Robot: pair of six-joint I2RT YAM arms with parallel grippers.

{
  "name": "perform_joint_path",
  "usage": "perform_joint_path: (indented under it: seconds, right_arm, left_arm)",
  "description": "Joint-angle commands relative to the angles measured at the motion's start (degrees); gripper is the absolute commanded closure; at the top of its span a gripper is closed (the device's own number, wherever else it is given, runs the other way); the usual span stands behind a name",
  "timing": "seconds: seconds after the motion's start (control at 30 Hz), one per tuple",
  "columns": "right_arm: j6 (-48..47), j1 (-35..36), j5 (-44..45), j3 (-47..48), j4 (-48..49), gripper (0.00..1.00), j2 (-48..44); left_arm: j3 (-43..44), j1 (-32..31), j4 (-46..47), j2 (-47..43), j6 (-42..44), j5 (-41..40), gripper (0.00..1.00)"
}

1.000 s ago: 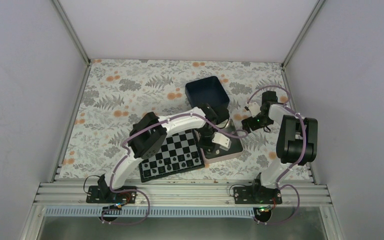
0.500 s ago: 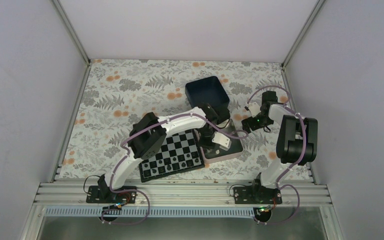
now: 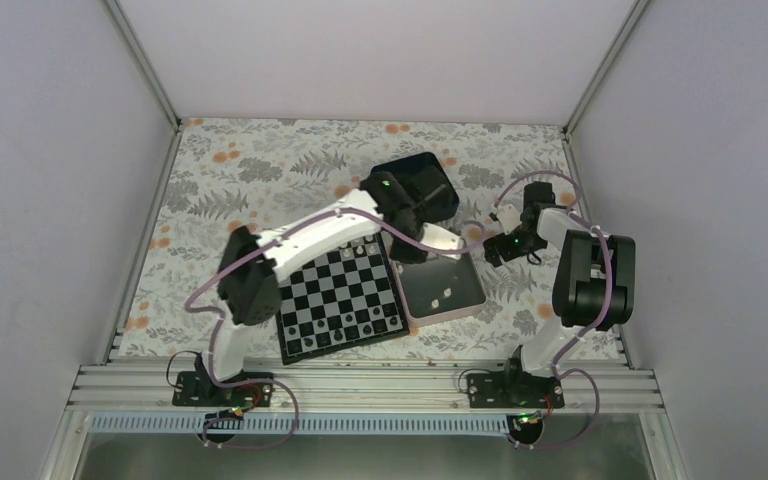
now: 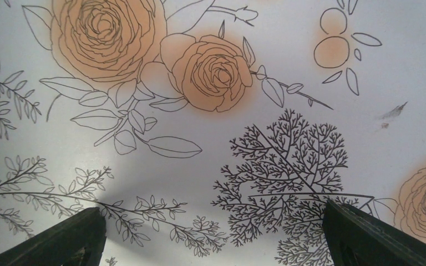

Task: Set up the chess pieces on the board
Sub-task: Pick up the chess piece from the storage box, then place the chess piece on the chessboard.

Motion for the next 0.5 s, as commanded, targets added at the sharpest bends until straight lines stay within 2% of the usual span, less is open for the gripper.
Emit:
perform_joint_path:
  seconds: [0.0,0.27,0.47]
  right_arm:
    - [-0.28,0.35,-0.52,0.12,-0.36,0.00,0.56]
    - [-0.03,0.39,-0.67,0.78,-0.76,0.00,0.70]
    - [0.14,0.39,-1.04,1.09,-0.95,0.00,0.71]
  left_arm:
    - [-9.42,5.25,1.22,-9.55,-1.92,-4.71,0.92]
    - [-36.84,18.69,10.44,-27.12,-3.09,-4.96,0.92]
    - [-49.35,24.56,15.01,-33.39,-2.63,-5.22,0.92]
